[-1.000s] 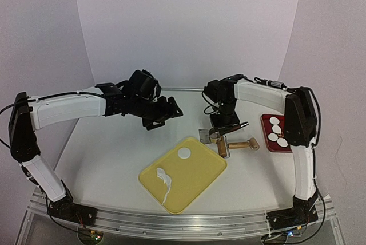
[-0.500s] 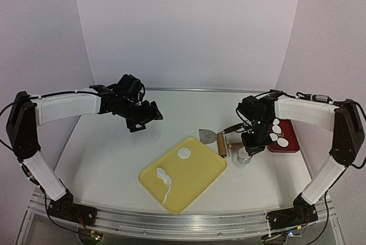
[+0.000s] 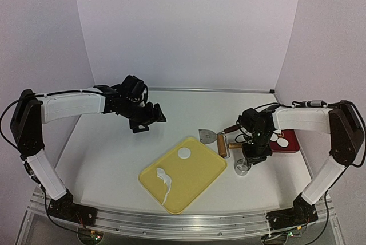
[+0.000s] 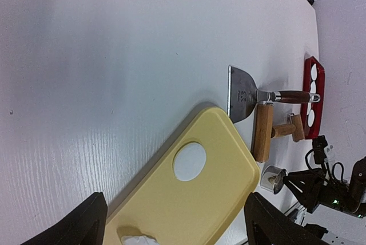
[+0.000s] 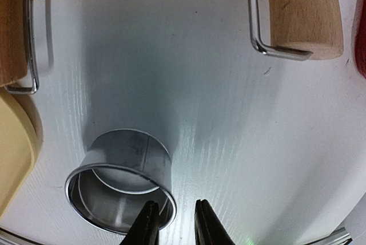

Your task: Roll out the dumpling wrappers from the dough

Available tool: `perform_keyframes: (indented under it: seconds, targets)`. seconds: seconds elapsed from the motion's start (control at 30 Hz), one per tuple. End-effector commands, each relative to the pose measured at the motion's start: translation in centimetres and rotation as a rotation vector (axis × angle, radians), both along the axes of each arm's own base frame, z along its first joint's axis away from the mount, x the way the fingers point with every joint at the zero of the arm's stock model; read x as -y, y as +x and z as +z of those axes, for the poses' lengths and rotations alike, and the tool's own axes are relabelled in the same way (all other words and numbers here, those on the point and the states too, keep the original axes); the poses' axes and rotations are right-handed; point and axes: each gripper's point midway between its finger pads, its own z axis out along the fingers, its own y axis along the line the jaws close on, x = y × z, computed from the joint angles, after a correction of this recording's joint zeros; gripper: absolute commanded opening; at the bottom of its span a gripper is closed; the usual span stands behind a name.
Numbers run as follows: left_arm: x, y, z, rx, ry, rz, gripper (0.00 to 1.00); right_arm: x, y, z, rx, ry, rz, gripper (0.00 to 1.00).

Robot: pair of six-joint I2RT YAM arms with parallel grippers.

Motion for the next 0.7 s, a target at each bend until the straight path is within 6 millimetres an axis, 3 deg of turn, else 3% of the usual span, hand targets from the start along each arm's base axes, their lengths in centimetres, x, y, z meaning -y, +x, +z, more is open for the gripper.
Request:
perform_keyframes:
  seconds: [0.0,0.13,0.3,0.47,0.67]
  targets:
    - [0.6,0.6,0.9,0.022,-0.006,-0.029,0.84,-0.3,0.2,0.5,0.022,0.026,-0.022,0.32]
    - [0.6,0.8,1.0,0.027,0.000,-0.029,0.84,-0.5,0.8,3.3,0.066,0.042,-0.039,0.45]
    - [0.0,0.9,0.8,0.014,-0.006,-0.008,0.84,-1.6,4.3,8.7,0.185,0.120,-0.025,0.70]
    - [-1.0,1.3,0.8,0.001,-0.030,0.027,0.84,-1.2,9.7,9.8,0.174,0.279,-0.068,0.78]
    - [-1.5,1.7,1.1,0.006,-0.031,0.051,0.84,-0.2,15.6,8.4,0.174,0.586,-0.185,0.85]
